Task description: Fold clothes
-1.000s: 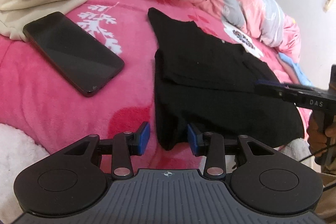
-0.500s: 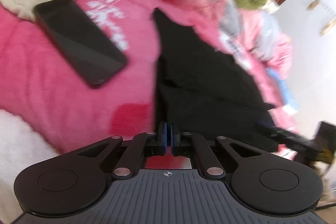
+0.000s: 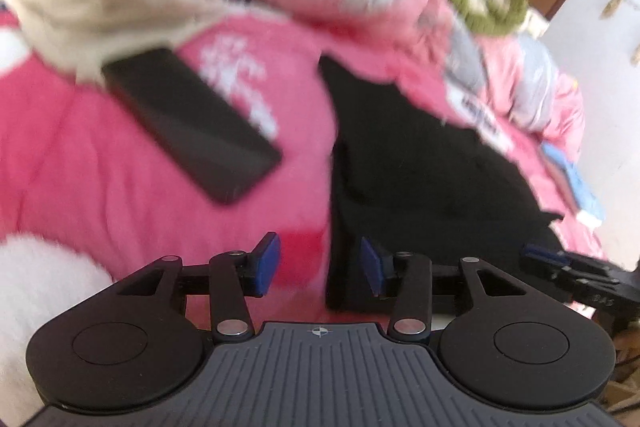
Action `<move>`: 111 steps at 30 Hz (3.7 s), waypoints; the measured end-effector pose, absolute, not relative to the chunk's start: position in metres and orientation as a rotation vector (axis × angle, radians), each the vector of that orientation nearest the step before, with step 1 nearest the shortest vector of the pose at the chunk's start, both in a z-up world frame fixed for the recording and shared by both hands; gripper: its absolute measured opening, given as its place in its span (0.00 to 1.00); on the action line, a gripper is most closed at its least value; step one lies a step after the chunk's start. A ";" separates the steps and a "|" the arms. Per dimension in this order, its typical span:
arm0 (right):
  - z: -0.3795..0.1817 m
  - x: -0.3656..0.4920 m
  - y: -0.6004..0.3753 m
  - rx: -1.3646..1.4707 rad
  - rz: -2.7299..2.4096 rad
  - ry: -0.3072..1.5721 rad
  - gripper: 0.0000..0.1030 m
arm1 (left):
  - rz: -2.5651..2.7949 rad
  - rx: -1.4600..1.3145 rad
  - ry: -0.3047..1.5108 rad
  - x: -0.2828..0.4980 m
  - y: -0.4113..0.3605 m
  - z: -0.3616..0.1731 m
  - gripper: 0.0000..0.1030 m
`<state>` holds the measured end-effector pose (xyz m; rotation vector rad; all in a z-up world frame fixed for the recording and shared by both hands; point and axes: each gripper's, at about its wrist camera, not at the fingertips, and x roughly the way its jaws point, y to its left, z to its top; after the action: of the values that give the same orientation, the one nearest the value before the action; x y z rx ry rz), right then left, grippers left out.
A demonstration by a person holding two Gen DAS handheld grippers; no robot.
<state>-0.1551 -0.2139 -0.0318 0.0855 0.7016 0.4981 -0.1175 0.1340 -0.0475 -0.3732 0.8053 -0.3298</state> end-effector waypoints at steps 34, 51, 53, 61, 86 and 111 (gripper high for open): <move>-0.034 -0.101 -0.283 0.277 0.317 0.658 0.30 | -0.390 -0.394 0.855 -0.046 0.083 -0.063 0.43; -0.044 -0.118 -0.463 0.881 -0.065 0.520 0.30 | -0.345 -0.494 0.874 -0.025 0.085 -0.070 0.36; -0.050 -0.117 -0.477 0.950 -0.100 0.529 0.30 | -0.339 -0.480 0.877 -0.024 0.083 -0.070 0.35; -0.071 -0.110 -0.502 1.036 -0.135 0.587 0.30 | -0.302 -0.420 0.879 -0.020 0.078 -0.072 0.18; -0.014 -0.102 -0.490 0.916 -0.024 0.406 0.03 | -0.312 -0.568 0.747 0.001 0.095 -0.035 0.03; -0.058 0.019 -0.519 0.894 -0.075 0.437 0.03 | -0.192 -0.558 0.752 0.110 0.067 -0.063 0.03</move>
<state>0.0189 -0.5187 -0.0581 0.8937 0.4372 -0.0751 0.1103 0.0666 -0.0634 -0.5582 0.7521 -0.1921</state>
